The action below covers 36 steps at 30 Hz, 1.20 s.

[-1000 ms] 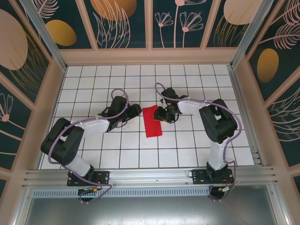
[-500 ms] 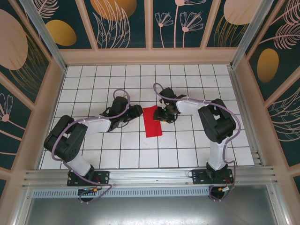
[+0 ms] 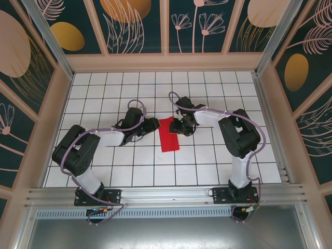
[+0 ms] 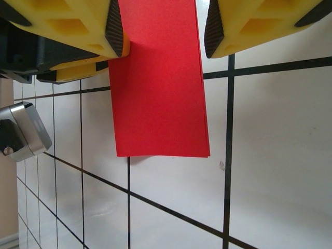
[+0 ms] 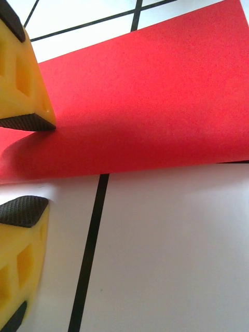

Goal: Fold a paper plane with a square sheet of paper (pick it up from the middle)
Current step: Hold the square sheet of paper at the center of the table.

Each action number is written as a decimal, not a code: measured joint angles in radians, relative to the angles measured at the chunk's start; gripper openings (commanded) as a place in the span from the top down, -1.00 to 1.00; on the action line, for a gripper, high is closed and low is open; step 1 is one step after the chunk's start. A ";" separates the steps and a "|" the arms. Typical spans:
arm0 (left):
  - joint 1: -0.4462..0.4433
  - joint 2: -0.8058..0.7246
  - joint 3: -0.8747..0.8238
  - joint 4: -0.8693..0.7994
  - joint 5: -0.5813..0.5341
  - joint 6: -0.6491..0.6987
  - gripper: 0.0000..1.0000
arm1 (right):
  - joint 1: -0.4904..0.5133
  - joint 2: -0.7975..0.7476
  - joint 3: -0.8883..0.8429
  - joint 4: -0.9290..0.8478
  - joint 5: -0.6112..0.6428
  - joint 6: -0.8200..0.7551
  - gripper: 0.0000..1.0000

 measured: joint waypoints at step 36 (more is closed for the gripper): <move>-0.013 0.123 0.027 0.087 0.177 -0.034 0.64 | 0.005 0.013 0.020 -0.023 0.013 -0.003 0.06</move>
